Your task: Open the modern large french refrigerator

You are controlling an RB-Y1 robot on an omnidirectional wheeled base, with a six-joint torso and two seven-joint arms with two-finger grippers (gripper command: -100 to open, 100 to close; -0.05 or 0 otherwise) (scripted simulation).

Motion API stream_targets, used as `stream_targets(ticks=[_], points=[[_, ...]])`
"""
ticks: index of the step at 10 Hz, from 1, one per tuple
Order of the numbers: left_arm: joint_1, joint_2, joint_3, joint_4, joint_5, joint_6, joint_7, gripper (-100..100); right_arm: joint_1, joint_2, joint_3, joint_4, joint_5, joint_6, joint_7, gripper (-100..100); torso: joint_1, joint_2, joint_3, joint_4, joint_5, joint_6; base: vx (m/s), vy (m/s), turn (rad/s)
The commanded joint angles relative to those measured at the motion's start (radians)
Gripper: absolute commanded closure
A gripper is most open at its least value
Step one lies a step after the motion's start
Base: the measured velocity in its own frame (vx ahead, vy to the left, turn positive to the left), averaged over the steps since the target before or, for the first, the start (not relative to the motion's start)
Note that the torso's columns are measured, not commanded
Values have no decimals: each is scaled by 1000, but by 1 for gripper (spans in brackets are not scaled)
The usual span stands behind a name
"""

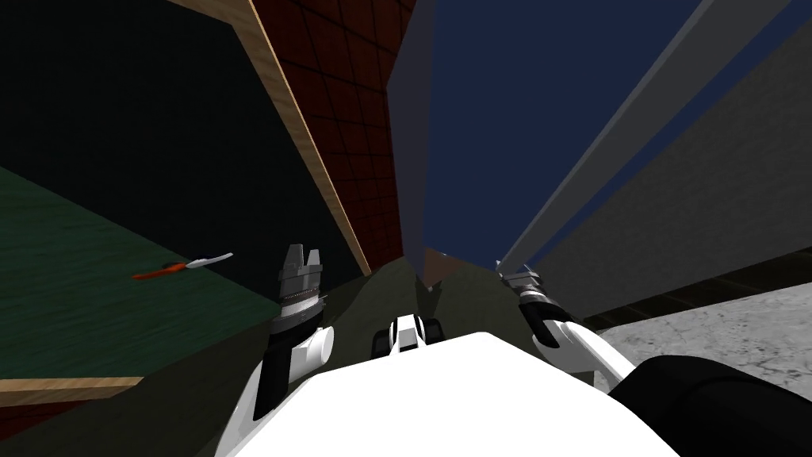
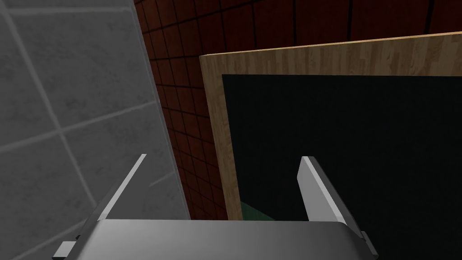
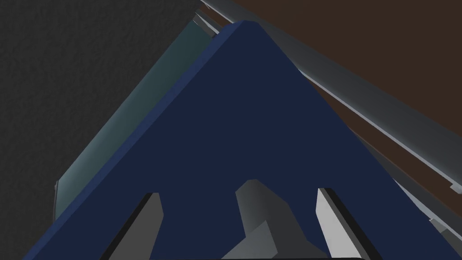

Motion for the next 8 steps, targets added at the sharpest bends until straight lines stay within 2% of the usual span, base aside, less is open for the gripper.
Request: stream_targets(ticks=[1, 2, 3, 8], points=[[0, 0, 0, 0, 0, 0, 0, 0, 52, -32, -13, -57, -38, 22, -15, -100, 3, 1, 1, 1, 2, -1, 26, 15, 26], [0, 0, 0, 0, 0, 0, 0, 0, 41, -20, 3, -35, -27, 25, -5, -100, 3, 1, 0, 2, 3, -2, 18, 2, 13], [0, 0, 0, 0, 0, 0, 0, 0, 45, -19, 7, -32, -29, 27, -5, 0, 1, -1, -1, 0, 1, -2, 9, 0, 15], [0, 0, 0, 0, 0, 0, 0, 0, 52, -13, 22, -15, -29, 27, -2, 0, -10, -9, -4, -5, -7, -3, 2, 1, 5]])
